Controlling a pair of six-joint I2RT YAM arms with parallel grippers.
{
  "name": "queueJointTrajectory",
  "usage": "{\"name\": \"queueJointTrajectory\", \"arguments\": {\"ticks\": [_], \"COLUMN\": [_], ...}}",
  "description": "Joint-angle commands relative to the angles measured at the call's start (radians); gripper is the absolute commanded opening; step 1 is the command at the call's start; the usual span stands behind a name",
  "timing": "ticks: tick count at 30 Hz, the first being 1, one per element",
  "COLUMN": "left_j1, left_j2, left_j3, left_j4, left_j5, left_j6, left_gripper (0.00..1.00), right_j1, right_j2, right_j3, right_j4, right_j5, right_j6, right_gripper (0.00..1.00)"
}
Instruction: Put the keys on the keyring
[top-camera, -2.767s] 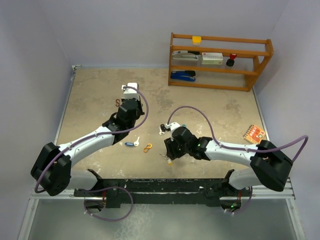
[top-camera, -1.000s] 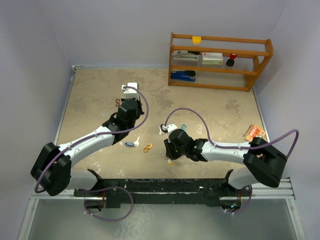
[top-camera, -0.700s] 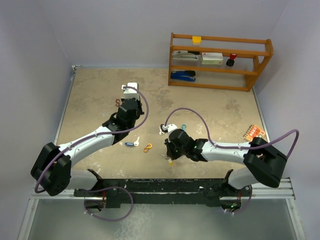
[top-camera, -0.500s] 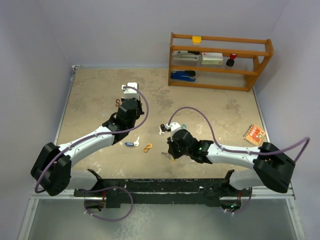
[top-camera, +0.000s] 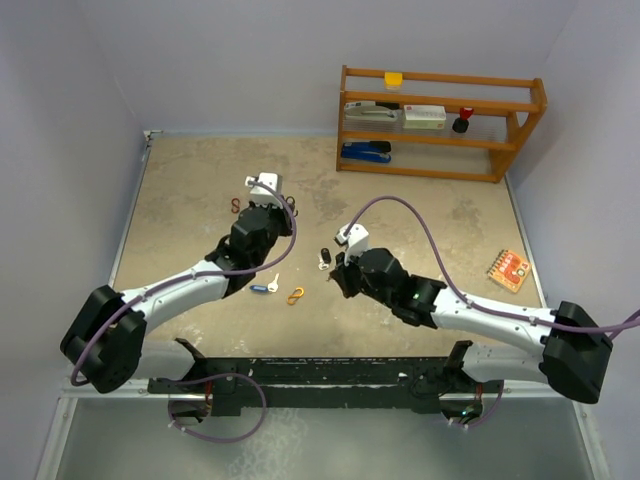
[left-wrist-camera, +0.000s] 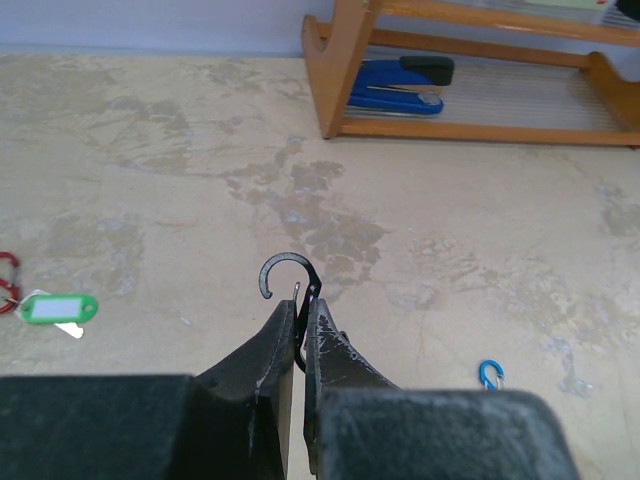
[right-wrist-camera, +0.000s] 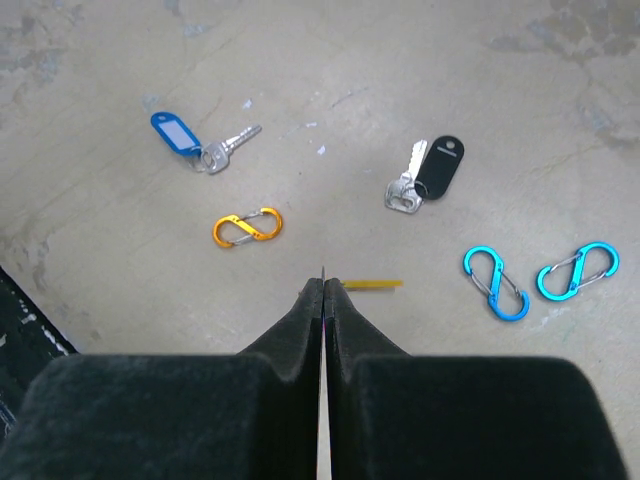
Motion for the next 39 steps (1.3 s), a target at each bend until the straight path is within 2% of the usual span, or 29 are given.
{"name": "queueJointTrajectory", "arguments": {"ticks": [1,10,18,29,39], "left_j1": [-0.006,-0.015,-0.052,-0.114,-0.140], "left_j2": [-0.060,-0.103,-0.106,-0.087,-0.076], "left_j3": [-0.047,-0.129,-0.148,-0.157,-0.164], "left_j4": [0.183,0.343,0.376,0.397,0.406], "left_j5": [0.112,0.260,0.322,0.289,0.267], "left_j6": [-0.011,0.032,0.096,0.189,0.228], "left_gripper": [0.00,0.00,0.00,0.00,0.00], "right_j1": [-0.004,-0.097,-0.198,-0.232,-0.258], "right_j2": [-0.004,-0.024,0.014,0.058,0.041], "right_j3": [0.074,0.098,0.149,0.209,0.214], "right_j4": [0.078,0.162,0.222,0.256,0.228], "right_j5": [0.031,-0.112,-0.249,-0.336,-0.324], "right_j6": [-0.042,0.002,0.058,0.134,0.192], "right_gripper": [0.00,0.00,0.00,0.00,0.00]}}
